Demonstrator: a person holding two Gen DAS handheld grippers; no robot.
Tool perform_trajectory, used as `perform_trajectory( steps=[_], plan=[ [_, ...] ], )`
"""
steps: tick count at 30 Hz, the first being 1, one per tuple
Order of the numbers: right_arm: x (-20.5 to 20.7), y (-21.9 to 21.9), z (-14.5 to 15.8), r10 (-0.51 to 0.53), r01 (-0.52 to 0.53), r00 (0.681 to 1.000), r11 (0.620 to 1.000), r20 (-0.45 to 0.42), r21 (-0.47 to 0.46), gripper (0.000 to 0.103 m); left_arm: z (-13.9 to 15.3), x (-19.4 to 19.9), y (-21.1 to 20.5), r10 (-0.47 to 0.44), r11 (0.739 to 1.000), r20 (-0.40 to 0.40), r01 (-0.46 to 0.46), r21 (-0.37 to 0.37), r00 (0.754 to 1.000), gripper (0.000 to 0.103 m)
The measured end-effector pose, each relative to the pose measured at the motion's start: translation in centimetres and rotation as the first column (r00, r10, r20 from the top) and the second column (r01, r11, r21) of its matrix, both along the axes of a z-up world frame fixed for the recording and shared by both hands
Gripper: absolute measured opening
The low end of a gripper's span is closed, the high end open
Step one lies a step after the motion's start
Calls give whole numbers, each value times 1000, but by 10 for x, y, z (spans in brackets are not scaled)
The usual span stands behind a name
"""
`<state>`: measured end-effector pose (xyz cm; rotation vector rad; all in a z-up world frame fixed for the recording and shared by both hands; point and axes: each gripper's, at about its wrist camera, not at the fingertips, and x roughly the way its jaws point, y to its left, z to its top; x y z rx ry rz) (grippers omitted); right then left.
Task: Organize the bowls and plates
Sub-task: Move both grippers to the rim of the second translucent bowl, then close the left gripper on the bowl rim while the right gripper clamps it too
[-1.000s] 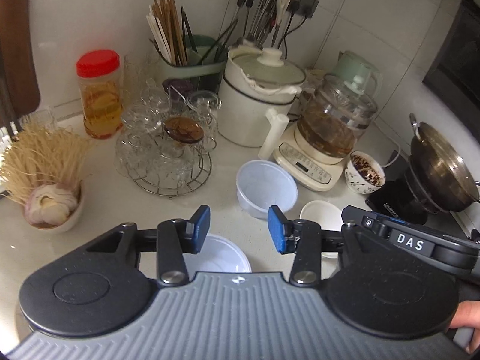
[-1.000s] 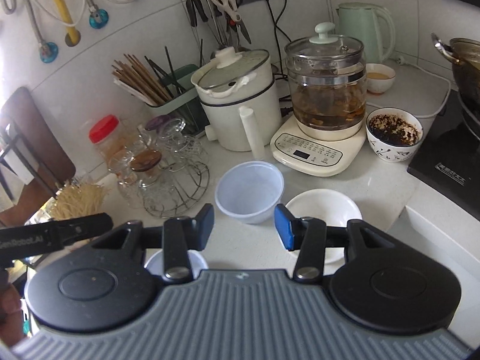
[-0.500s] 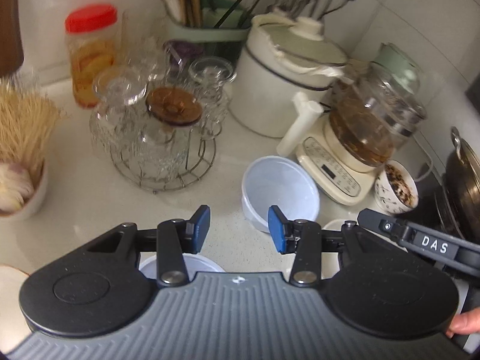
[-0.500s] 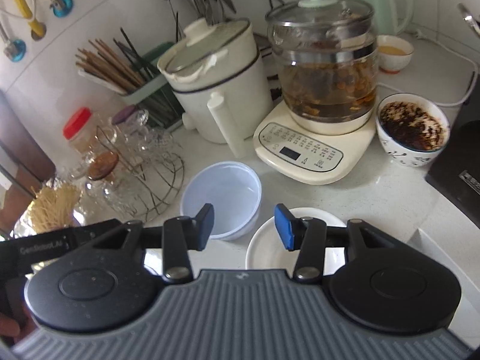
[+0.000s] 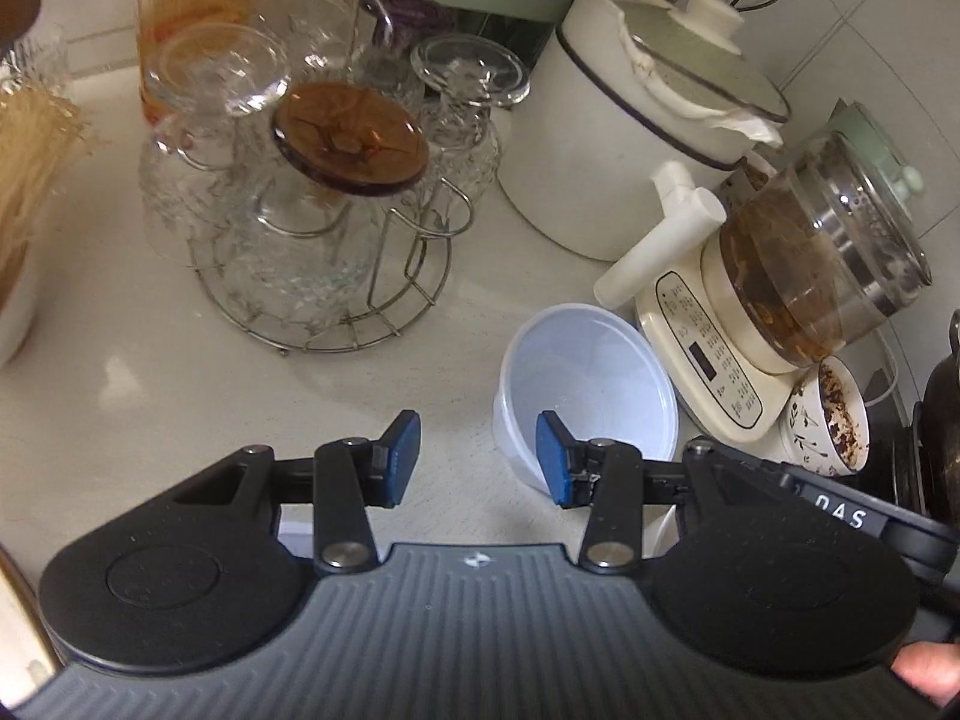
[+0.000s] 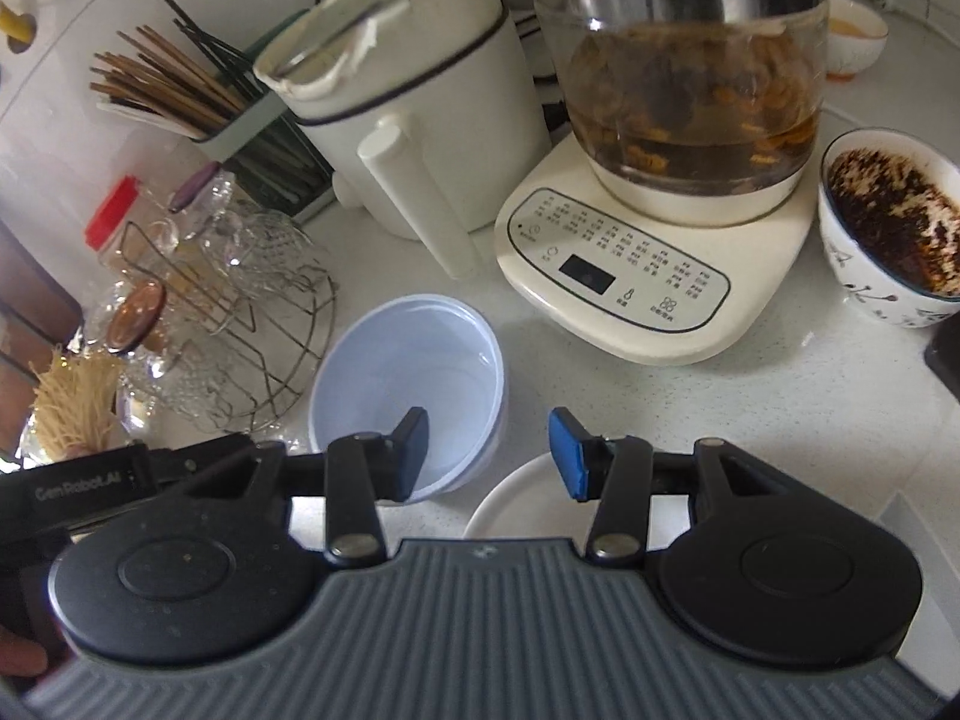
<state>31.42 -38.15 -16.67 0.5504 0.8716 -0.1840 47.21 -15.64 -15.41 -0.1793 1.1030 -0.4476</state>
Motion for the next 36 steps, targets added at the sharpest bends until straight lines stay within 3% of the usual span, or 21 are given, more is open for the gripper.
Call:
perform_trajectory(
  steps=[5, 9, 15, 20, 26, 36],
  plan=[
    [15, -6, -10, -4, 5, 999, 1000, -35, 12, 44, -12, 11, -5, -5, 998, -39, 3, -56, 999, 48],
    [27, -6, -11, 30, -30, 999, 1000, -19, 3, 43, -23, 21, -11, -5, 998, -87, 1, -56, 996, 47],
    [37, -12, -24, 30, -28, 997, 999, -72, 28, 34, -28, 32, -19, -23, 999, -76, 20, -42, 997, 47],
    [42, -15, -32, 26, -23, 995, 999, -99, 33, 23, -35, 39, -24, -40, 999, -95, 37, -31, 995, 27],
    [41, -17, -35, 26, -21, 995, 998, -94, 56, 13, -41, 41, -33, -77, 997, -101, 74, -37, 992, 13],
    [41, -7, -30, 49, -47, 996, 998, -81, 30, 9, -38, 35, -33, -102, 995, -75, 101, -17, 992, 7]
  ],
)
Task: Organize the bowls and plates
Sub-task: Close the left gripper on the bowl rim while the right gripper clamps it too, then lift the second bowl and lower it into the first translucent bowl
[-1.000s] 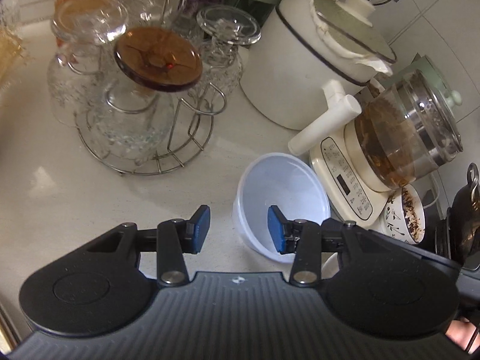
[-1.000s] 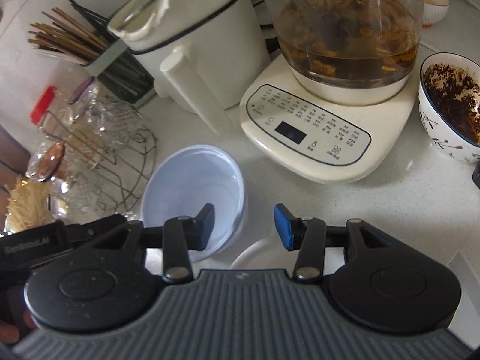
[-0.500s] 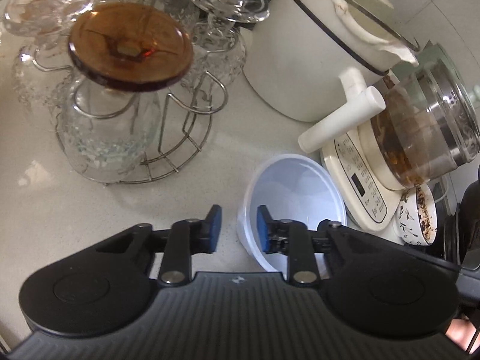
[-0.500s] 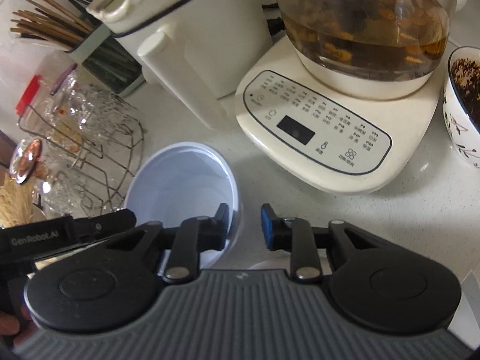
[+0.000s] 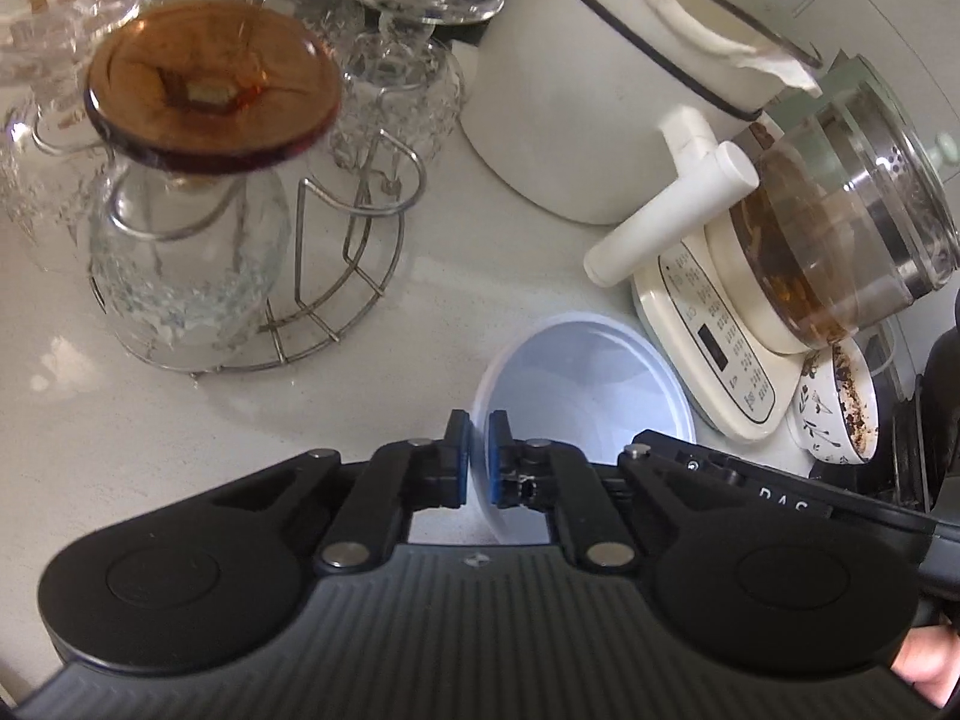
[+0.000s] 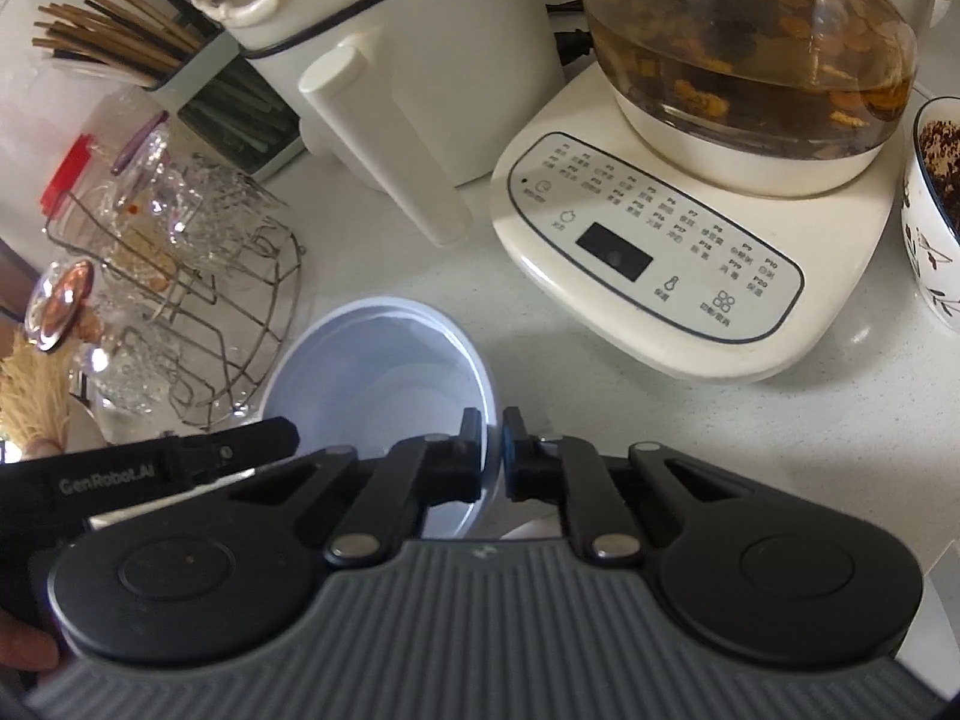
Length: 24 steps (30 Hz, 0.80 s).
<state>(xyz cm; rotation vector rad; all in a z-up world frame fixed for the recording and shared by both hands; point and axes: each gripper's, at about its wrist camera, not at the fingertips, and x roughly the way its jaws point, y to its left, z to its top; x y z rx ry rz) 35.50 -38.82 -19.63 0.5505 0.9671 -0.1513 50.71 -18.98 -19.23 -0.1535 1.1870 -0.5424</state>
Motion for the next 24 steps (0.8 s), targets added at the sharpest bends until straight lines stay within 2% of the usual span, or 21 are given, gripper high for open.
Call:
perform_trajectory(
  steps=[10, 24],
  plan=[
    [-20, 8, 19, -3, 2, 999, 1000, 36, 16, 10, 27, -16, 8, -27, 1000, 67, 26, 4, 997, 7],
    [-59, 23, 60, -25, 21, 991, 999, 131, 34, 9, 81, -60, 38, -28, 999, 123, 34, -43, 992, 7]
  ],
)
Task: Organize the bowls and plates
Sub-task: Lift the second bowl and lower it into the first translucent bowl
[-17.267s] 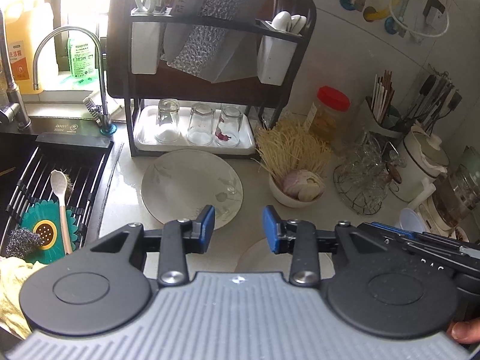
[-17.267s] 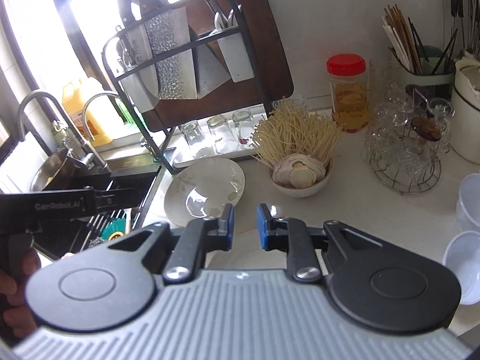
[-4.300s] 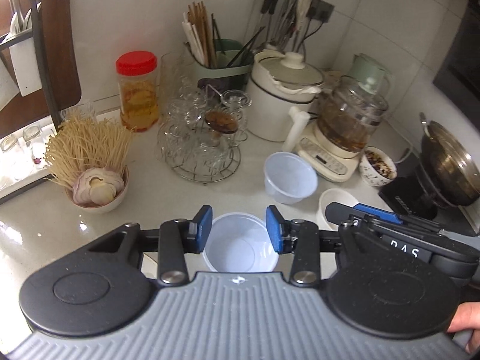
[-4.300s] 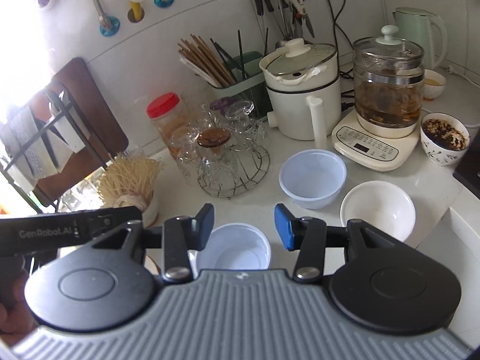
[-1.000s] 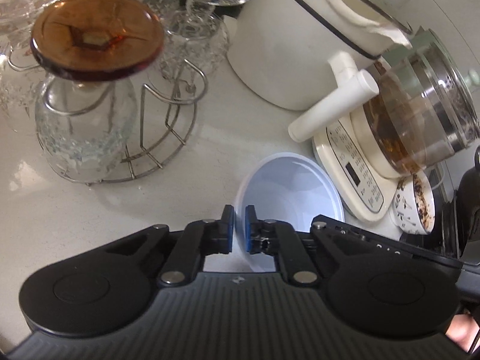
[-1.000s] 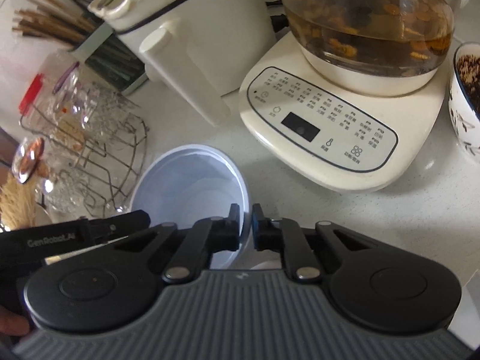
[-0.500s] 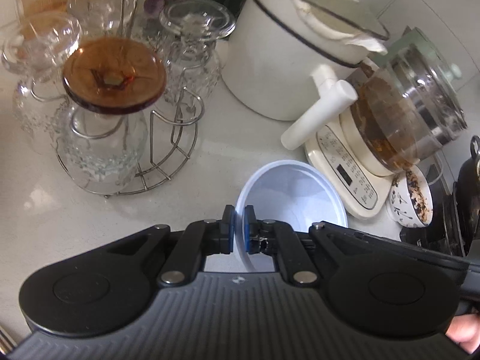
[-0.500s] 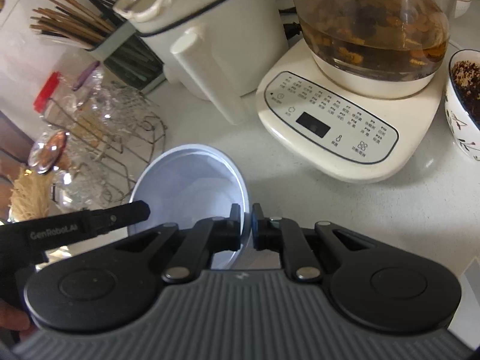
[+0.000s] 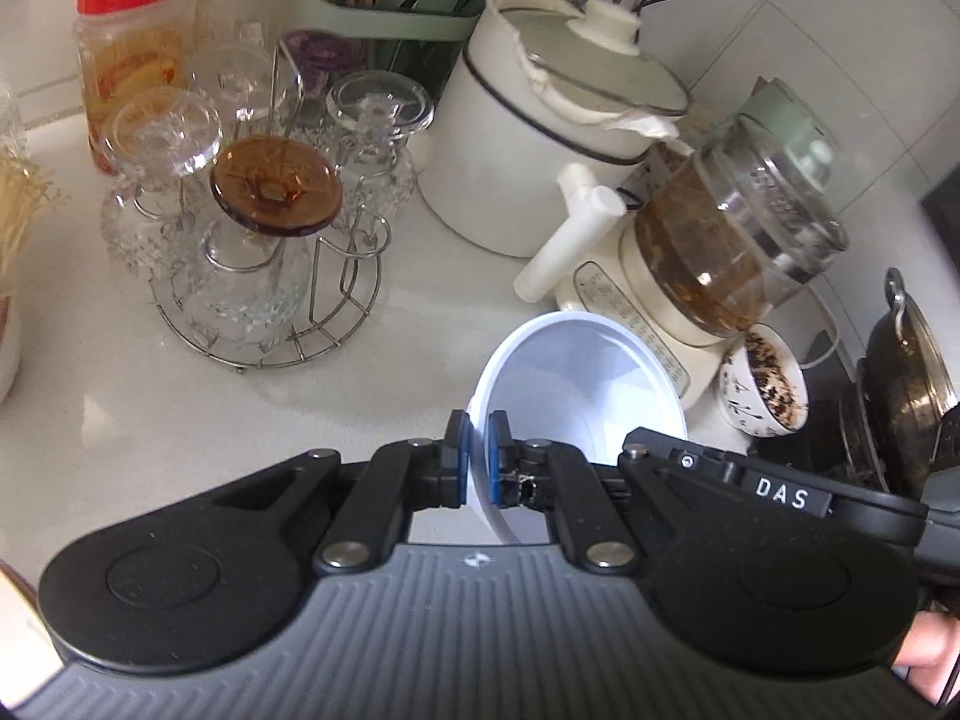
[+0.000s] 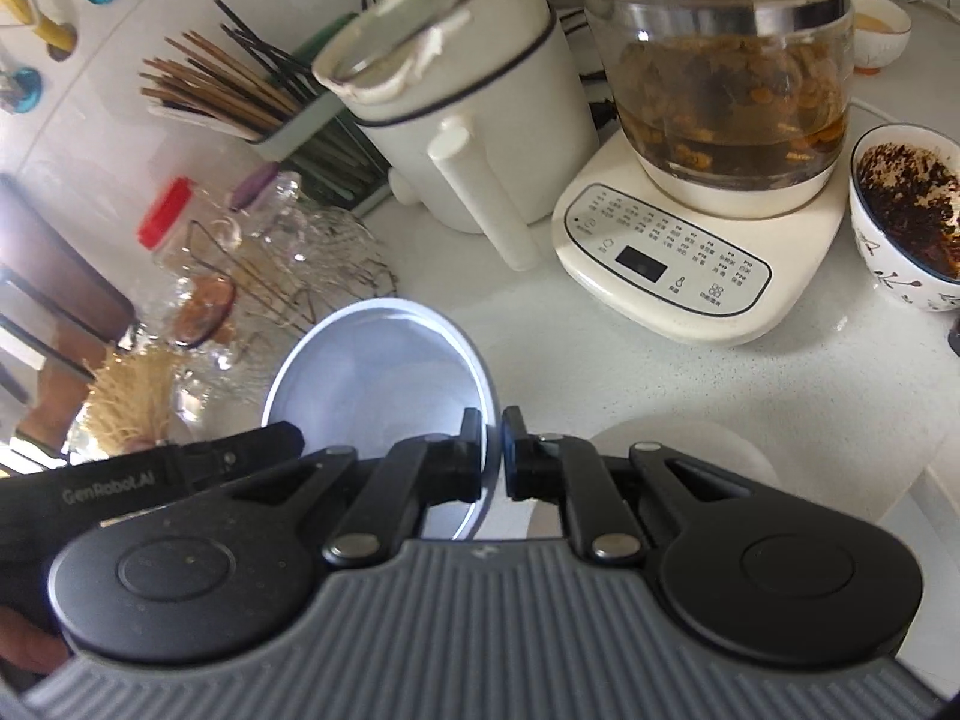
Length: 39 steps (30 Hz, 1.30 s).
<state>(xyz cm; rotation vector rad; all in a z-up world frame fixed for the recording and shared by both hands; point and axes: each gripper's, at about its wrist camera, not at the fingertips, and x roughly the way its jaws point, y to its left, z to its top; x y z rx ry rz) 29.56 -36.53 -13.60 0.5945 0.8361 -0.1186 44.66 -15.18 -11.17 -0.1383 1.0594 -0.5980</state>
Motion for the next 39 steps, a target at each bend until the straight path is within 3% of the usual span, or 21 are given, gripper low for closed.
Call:
perform_trajectory(
  steps=[6, 12, 19, 28, 33, 39],
  plan=[
    [-14, 12, 25, 3, -3, 999, 1000, 52, 4, 9, 28, -14, 17, 6, 1000, 21, -6, -24, 1000, 7],
    [-21, 33, 42, 21, -20, 996, 1000, 88, -7, 9, 55, -33, 39, 14, 999, 97, -10, -44, 995, 7],
    [-30, 65, 58, 45, -39, 991, 998, 128, -53, 9, 65, -48, 74, 45, 997, 122, -37, -75, 992, 7],
    [-31, 100, 53, 96, -87, 987, 993, 127, -75, 10, 60, -66, 116, 98, 992, 126, -87, -95, 987, 7],
    [-28, 113, 41, 110, -102, 988, 992, 108, -73, 10, 41, -65, 134, 138, 986, 58, -131, -107, 989, 7],
    [-20, 126, 23, 141, -136, 987, 988, 71, -74, 10, 19, -66, 142, 164, 985, 43, -161, -64, 985, 7]
  ],
)
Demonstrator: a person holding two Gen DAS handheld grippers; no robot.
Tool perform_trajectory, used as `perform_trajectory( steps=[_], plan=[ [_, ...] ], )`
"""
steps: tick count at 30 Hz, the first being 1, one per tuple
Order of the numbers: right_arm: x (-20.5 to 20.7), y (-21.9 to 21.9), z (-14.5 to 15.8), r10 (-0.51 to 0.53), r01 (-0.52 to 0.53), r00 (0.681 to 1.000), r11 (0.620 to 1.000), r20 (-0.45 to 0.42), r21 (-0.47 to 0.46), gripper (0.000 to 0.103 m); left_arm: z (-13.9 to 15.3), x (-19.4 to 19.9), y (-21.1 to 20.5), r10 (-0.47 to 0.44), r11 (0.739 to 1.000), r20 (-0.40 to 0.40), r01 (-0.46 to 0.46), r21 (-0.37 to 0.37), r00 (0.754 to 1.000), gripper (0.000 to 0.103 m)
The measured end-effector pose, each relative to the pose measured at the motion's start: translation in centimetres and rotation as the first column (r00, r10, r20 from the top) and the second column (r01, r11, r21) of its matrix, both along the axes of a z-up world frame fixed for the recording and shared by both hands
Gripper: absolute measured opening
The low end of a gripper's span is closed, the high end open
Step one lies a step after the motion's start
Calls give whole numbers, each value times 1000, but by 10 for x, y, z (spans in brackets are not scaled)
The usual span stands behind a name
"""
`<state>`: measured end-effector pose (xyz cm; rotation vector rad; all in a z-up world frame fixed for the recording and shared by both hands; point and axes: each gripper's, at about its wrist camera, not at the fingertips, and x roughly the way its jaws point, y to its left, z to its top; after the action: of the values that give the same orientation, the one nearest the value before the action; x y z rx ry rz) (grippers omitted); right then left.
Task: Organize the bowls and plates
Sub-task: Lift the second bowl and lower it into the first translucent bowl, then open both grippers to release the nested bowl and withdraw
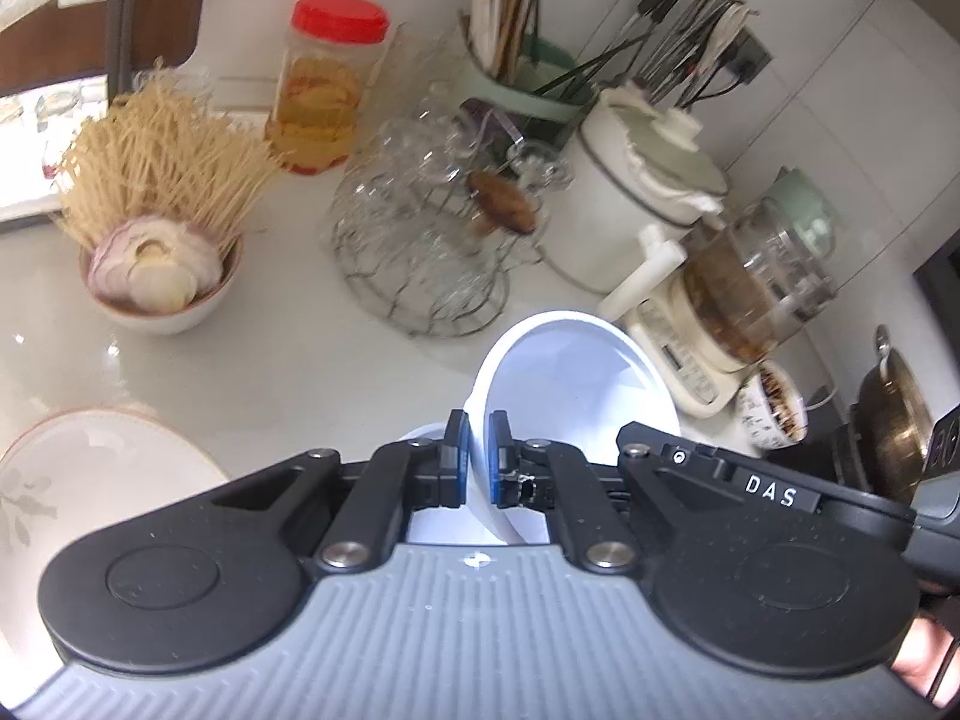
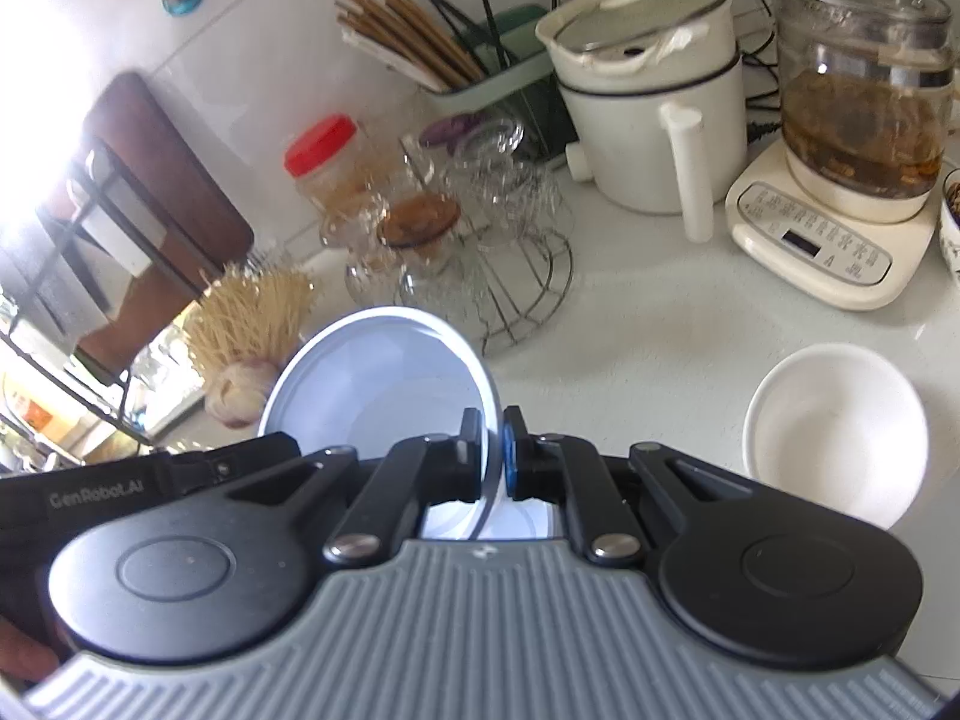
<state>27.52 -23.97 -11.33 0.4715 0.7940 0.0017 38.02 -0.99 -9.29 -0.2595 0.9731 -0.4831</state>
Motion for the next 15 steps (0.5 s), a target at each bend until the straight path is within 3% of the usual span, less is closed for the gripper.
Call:
perform_trajectory(
  steps=[6, 15],
  plan=[
    [8, 12, -17, 18, -22, 998, 997, -57, -69, 11, -23, 4, -2, 9, 999, -43, -7, 36, 999, 7],
    [17, 11, -43, 11, -15, 988, 1000, -156, -27, 12, -53, 7, -3, 1, 996, -110, 9, 87, 994, 8]
  ],
)
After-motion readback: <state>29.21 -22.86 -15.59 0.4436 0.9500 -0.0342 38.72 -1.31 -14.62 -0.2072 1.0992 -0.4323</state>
